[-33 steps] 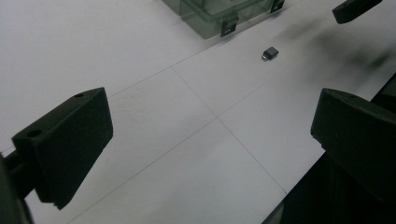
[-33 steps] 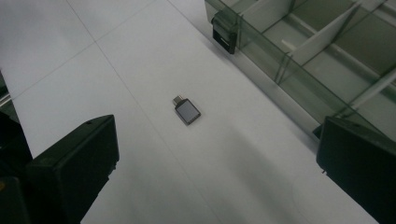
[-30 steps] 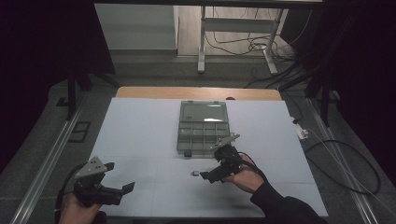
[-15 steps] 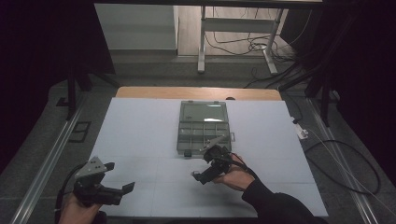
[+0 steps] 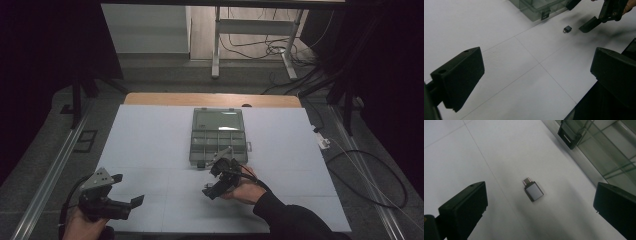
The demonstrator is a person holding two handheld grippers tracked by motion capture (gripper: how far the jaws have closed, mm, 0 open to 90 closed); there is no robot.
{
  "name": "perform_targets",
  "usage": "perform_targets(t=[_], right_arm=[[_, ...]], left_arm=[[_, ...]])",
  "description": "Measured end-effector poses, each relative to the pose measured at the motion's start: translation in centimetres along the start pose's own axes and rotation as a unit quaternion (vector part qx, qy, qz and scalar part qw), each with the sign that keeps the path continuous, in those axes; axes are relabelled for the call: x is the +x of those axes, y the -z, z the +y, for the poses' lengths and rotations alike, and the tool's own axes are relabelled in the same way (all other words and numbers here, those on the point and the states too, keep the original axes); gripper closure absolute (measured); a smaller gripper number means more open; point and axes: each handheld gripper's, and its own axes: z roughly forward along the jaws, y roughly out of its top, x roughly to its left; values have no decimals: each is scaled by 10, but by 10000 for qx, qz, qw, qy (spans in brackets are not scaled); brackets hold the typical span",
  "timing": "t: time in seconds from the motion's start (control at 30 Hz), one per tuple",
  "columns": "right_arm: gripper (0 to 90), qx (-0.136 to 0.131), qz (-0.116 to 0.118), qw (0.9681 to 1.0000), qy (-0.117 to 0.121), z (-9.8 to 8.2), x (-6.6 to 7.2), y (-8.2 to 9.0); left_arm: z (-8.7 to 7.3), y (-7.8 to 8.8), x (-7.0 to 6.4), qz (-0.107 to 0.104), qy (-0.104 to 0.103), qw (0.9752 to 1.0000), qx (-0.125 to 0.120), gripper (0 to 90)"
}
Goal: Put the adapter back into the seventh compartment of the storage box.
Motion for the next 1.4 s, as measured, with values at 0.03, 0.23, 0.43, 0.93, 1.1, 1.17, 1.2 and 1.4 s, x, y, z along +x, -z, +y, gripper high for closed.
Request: perform_targets(t=[0.03, 0.23, 0.43, 0.93, 1.1, 1.17, 1.2, 1.4], right_arm=[[0, 16, -3, 10000, 14, 0, 0, -1], [43, 101, -2, 9999, 110, 1, 2, -9], [178, 187, 102, 9992, 324, 1, 4, -14], [732, 198, 65, 9969, 759, 3, 4, -13], [754, 225, 92, 9968, 762, 4, 4, -13], [755, 227, 111, 9972, 705, 4, 4, -13], [755, 227, 111, 9972, 705, 4, 4, -13], [755, 55, 228, 9979, 596, 5, 0, -5]], left_arm=[[0, 0, 0, -1, 0, 10000, 0, 0], [0, 0, 0, -14, 2, 10000, 3, 0], [0, 0, 0, -22, 6, 10000, 3, 0], [0, 0, 0, -16, -6, 10000, 6, 0], [0, 0, 0, -18, -13, 10000, 10, 0], [0, 0, 0, -14, -19, 10000, 13, 0], [0, 0, 0, -14, -19, 10000, 13, 0], [0, 0, 0, -13, -10, 10000, 8, 0]])
